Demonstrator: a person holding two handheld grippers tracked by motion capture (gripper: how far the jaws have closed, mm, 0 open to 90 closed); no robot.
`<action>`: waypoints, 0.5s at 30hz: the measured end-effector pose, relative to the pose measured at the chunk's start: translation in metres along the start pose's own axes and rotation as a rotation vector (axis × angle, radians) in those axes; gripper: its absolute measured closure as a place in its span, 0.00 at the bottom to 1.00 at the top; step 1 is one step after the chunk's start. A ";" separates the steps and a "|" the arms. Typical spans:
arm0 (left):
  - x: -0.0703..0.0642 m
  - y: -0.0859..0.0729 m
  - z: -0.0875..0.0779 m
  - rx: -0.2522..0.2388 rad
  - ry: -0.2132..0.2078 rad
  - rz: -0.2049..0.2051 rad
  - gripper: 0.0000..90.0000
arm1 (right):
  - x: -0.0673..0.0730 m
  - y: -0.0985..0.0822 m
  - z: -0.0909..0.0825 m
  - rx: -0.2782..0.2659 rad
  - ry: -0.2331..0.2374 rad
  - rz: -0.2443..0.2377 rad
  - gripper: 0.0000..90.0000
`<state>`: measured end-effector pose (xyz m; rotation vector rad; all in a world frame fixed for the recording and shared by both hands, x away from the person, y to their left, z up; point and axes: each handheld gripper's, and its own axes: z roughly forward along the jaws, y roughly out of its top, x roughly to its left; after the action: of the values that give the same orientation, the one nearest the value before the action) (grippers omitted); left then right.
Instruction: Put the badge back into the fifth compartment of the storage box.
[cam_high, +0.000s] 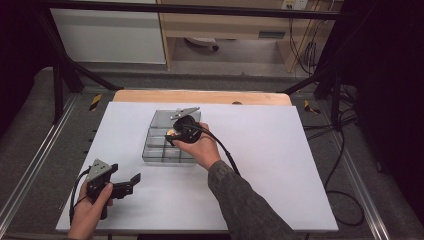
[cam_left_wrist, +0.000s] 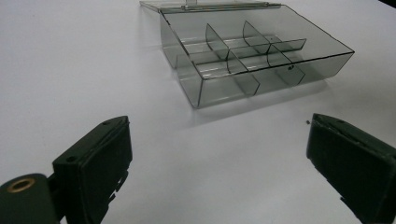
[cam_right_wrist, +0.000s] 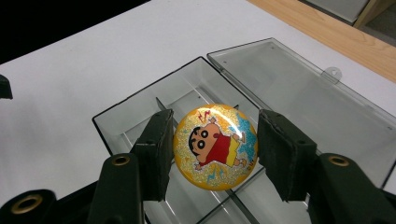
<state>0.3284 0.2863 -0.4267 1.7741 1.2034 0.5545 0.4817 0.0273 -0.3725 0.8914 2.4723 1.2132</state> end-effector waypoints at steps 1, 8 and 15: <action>0.000 0.000 0.000 0.000 -0.001 -0.001 0.07 | 0.000 0.000 0.001 0.000 0.003 -0.001 0.53; 0.000 0.000 0.000 -0.002 -0.003 -0.001 0.07 | 0.003 -0.002 0.002 -0.007 0.021 0.017 0.53; 0.000 0.000 0.000 0.000 -0.001 0.002 0.07 | 0.003 -0.003 0.002 -0.008 0.035 0.035 0.53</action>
<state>0.3281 0.2863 -0.4266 1.7753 1.2009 0.5544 0.4791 0.0293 -0.3761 0.9229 2.4873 1.2601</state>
